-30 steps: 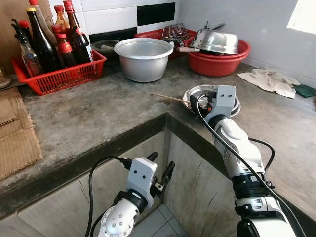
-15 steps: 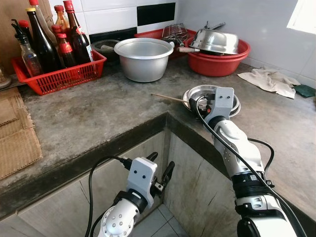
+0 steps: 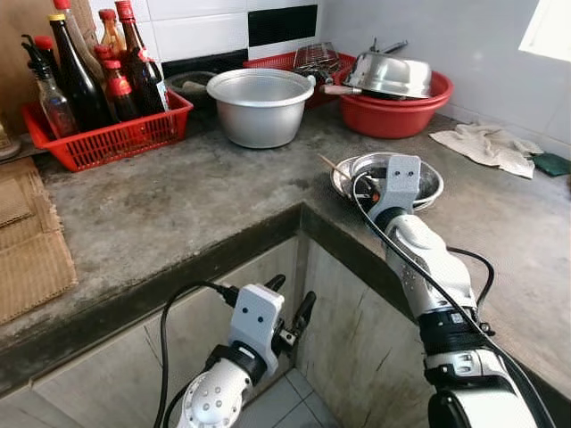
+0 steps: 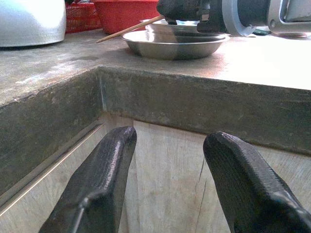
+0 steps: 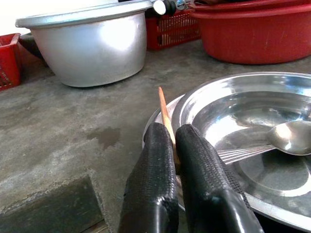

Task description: Kitchen organization

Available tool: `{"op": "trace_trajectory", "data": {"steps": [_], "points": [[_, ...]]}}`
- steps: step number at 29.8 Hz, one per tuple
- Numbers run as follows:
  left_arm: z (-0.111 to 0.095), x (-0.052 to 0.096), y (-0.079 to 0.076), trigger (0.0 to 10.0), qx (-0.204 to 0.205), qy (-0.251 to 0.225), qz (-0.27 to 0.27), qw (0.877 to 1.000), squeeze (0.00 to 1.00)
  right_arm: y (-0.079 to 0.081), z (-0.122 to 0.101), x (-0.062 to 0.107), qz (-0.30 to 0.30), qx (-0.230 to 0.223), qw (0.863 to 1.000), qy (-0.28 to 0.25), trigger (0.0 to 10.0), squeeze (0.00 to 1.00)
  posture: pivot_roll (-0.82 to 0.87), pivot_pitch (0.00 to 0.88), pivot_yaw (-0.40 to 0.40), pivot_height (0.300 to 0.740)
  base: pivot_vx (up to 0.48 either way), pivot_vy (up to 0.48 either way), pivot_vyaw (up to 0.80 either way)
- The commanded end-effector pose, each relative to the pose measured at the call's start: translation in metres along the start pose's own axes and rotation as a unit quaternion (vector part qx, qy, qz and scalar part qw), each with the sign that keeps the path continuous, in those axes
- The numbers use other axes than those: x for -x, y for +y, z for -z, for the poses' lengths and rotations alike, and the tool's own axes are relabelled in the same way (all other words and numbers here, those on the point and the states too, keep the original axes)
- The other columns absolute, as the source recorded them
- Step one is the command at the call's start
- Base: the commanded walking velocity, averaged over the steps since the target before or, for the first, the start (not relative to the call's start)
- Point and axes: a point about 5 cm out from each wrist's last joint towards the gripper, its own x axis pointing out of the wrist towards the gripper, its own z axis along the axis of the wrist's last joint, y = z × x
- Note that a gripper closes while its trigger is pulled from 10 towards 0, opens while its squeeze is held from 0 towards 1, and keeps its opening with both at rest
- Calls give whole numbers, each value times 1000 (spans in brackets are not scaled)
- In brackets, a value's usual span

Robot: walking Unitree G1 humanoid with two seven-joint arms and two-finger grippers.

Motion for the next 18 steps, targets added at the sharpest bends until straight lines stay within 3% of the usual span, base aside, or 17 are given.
{"op": "trace_trajectory", "data": {"steps": [1, 7, 11, 15, 18], "points": [[0, -1, -2, 10000, 0, 2, 3, 1000, 0, -3, -2, -2, 6, 1, 1000, 1, 0, 0, 53, 13, -63, 740, 0, 0, 0], [1, -1, -2, 10000, 0, 3, 4, 1000, 0, -2, -2, -2, 4, -1, 1000, 0, 0, 0, 52, 10, -61, 740, 0, 0, 0], [1, -1, -2, 10000, -1, 3, 5, 1000, 0, 4, -6, -1, -16, -30, 999, -15, 0, 0, 52, 9, -61, 740, 0, 0, 0], [1, -1, -1, 10000, -1, 3, 5, 1000, 0, 10, -20, 1, -35, -63, 996, -60, 0, 0, 53, 15, -62, 740, 0, 0, 0], [1, -1, -1, 10000, -1, 3, 5, 1000, 0, 10, -23, 1, -35, -64, 995, -67, 0, 0, 53, 15, -62, 740, 0, 0, 0]]}}
